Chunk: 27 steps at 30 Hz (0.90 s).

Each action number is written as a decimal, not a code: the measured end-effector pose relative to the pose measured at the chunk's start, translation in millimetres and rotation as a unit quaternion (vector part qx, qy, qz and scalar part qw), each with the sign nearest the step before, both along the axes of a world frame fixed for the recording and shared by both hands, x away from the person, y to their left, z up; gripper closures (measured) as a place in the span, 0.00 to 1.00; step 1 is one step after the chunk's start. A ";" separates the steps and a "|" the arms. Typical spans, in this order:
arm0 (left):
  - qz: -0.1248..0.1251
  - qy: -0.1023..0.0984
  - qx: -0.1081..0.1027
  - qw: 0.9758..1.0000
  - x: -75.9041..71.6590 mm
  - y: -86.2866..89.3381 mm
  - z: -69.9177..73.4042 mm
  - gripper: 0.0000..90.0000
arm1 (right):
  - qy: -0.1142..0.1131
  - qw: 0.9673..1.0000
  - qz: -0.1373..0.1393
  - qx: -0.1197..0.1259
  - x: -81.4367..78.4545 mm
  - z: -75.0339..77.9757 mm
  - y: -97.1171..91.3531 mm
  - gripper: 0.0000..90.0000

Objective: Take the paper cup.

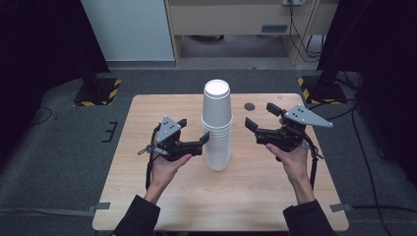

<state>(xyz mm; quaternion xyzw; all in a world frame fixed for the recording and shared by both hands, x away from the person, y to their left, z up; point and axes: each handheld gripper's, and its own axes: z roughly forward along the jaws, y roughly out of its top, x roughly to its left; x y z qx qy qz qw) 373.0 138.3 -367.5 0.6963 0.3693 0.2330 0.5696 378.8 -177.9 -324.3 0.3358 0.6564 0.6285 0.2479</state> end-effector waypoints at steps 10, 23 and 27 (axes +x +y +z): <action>-0.018 -0.005 0.008 1.000 8.2 -17.3 -2.0 0.07 | -0.002 0.999 0.032 -0.002 6.1 8.8 28.8 0.10; -0.034 -0.012 0.012 0.999 19.9 -32.1 -8.5 0.07 | 0.012 0.999 0.045 -0.016 20.0 6.0 57.2 0.10; -0.039 -0.015 0.009 0.999 22.2 -33.7 -10.2 0.07 | 0.015 0.998 0.050 -0.019 23.6 4.2 64.1 0.10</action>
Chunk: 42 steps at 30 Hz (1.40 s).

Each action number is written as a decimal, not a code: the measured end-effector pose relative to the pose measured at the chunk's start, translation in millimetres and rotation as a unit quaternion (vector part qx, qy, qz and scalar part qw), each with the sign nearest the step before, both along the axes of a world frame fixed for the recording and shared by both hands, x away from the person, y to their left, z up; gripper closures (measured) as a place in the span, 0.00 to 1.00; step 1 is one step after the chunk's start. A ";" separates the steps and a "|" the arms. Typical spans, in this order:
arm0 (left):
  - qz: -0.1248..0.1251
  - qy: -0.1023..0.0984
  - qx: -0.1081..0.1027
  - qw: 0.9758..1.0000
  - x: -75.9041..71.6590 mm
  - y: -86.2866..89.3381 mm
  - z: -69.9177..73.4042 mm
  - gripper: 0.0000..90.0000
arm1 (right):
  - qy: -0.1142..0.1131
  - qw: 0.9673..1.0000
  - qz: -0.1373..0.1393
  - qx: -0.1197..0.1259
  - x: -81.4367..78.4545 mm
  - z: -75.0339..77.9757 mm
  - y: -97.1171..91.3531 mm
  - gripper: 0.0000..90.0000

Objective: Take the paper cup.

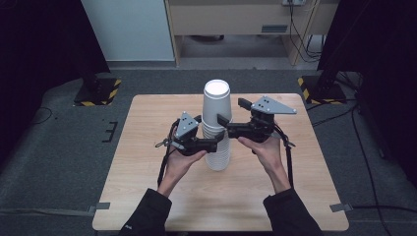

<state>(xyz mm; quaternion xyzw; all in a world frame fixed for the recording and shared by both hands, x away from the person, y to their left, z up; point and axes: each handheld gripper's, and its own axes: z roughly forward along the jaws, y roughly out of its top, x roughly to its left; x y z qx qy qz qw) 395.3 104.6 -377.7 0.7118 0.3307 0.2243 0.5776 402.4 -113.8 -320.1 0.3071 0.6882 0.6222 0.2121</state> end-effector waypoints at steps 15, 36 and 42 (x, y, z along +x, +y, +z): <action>-0.006 -0.002 -0.003 1.000 4.8 -1.8 0.6 0.05 | 0.018 1.000 0.012 0.003 15.1 -11.1 19.8 0.10; -0.009 -0.006 -0.002 1.000 4.1 -0.7 -1.3 0.05 | 0.005 1.000 0.018 0.006 18.1 -12.0 24.6 0.15; -0.006 -0.008 0.004 1.000 3.3 -0.8 -1.1 0.06 | -0.006 1.000 0.017 0.009 17.4 -10.5 24.5 0.16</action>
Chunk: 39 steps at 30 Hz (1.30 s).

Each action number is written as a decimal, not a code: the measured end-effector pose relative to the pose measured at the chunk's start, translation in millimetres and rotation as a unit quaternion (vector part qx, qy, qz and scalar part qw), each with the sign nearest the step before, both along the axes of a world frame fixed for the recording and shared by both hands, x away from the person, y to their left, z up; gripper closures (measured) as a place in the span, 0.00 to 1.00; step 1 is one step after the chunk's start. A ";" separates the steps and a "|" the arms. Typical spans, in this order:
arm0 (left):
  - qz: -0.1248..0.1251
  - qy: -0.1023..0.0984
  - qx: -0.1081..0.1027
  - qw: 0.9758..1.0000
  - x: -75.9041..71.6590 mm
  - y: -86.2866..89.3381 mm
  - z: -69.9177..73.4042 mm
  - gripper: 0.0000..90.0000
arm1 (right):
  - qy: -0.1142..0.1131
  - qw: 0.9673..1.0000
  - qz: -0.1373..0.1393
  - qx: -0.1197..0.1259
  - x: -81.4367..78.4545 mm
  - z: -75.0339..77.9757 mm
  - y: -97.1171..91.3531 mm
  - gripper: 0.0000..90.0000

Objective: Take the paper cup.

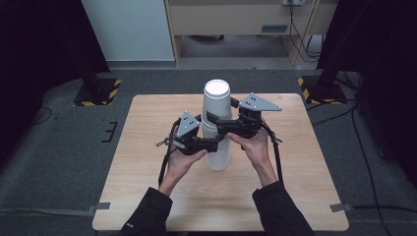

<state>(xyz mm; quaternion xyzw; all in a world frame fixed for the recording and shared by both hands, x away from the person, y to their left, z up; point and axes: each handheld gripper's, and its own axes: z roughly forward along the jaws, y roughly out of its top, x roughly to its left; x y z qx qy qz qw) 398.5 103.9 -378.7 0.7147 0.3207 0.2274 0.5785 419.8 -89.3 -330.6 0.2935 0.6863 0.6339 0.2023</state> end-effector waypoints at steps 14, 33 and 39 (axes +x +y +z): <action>-0.002 -0.003 -0.002 1.000 -0.2 0.3 -0.8 0.06 | 0.021 1.000 -0.002 0.001 8.6 -2.1 8.7 0.13; -0.005 -0.004 0.002 1.000 -0.3 0.3 -1.3 0.06 | 0.008 1.000 0.008 -0.012 8.5 1.1 6.6 0.17; -0.005 -0.005 0.003 1.000 0.0 0.1 -1.6 0.06 | 0.010 1.000 0.009 -0.011 9.4 1.5 6.3 0.17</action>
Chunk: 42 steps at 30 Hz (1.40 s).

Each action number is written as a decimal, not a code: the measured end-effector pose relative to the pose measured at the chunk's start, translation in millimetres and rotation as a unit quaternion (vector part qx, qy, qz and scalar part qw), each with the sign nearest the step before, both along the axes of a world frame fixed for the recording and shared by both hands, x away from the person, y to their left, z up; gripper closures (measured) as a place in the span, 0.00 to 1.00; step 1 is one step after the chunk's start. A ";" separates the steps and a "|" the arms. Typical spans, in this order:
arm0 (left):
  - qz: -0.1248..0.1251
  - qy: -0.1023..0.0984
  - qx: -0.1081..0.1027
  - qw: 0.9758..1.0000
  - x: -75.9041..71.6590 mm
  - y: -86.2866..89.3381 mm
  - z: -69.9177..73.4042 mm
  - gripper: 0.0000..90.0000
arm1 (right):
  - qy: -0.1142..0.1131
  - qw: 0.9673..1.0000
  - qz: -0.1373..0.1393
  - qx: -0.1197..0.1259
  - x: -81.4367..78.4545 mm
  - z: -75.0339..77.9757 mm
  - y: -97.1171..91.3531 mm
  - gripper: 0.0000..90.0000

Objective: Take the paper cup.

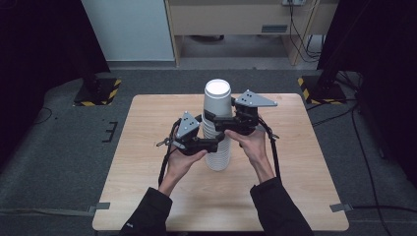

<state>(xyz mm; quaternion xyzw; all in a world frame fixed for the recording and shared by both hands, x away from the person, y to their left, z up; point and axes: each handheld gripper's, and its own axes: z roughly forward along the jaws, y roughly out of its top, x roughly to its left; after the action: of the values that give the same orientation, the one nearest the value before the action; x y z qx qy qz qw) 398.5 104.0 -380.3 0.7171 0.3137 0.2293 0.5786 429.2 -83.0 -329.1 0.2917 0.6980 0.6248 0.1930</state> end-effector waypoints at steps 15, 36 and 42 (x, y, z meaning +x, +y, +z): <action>-0.006 0.000 -0.002 1.000 0.5 0.8 0.0 0.07 | 0.000 1.000 0.009 0.000 2.6 0.3 -3.2 0.17; -0.005 -0.009 -0.035 0.999 -4.5 7.2 10.5 0.14 | -0.028 0.998 0.005 0.048 -3.0 25.4 -6.1 0.17; -0.001 -0.009 -0.031 0.999 -5.3 6.1 10.4 0.14 | -0.033 0.997 -0.002 0.064 -2.1 34.6 -2.2 0.17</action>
<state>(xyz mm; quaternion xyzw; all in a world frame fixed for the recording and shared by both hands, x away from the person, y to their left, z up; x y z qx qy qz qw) 393.2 110.0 -369.9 0.6970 0.3146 0.2251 0.6038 427.2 -85.2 -294.4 0.2840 0.6493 0.6772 0.1979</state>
